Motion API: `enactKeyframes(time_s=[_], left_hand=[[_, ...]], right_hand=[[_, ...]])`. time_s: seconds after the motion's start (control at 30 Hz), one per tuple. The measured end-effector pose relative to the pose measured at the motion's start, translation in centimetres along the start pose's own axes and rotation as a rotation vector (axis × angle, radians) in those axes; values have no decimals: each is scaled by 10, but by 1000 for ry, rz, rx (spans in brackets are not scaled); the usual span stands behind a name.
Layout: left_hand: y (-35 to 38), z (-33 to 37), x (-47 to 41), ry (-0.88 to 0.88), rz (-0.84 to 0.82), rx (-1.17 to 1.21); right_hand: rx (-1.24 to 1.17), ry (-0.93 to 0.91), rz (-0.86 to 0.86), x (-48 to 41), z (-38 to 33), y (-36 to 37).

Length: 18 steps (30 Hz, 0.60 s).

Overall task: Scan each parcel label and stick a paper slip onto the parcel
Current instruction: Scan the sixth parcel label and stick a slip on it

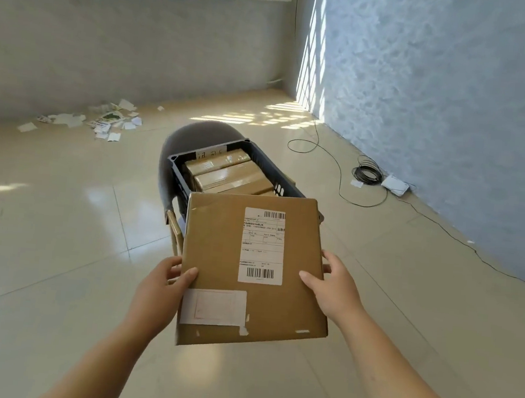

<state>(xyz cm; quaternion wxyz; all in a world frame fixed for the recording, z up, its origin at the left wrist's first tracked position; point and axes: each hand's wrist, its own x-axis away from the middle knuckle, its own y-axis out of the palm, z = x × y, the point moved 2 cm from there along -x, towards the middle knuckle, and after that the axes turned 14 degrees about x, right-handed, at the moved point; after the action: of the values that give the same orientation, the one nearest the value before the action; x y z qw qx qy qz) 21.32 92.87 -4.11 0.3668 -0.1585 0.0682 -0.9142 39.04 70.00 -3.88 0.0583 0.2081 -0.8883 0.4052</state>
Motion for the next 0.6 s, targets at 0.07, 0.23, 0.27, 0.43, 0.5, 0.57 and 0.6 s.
enactKeyframes(time_s=[0.07,0.23,0.27,0.43,0.5,0.57,0.6], left_hand=[[1,-1,-28,-20,-9,16],[8,-2,-108,-37,-55,45],[9,0,-125,-44,-63,50],[14,9,-204,-66,-91,-17],[15,12,-230,-70,-95,-53],[16,12,-256,-89,-95,-85],[18,11,-268,-101,-102,-99]], right_hand=[[32,62,16,-27,-10,5],[130,92,30,-101,-42,15],[151,98,37,-116,-49,17],[253,133,13,-190,-85,29],[304,115,6,-218,-98,34],[343,84,1,-248,-109,40],[360,71,-11,-261,-112,44]])
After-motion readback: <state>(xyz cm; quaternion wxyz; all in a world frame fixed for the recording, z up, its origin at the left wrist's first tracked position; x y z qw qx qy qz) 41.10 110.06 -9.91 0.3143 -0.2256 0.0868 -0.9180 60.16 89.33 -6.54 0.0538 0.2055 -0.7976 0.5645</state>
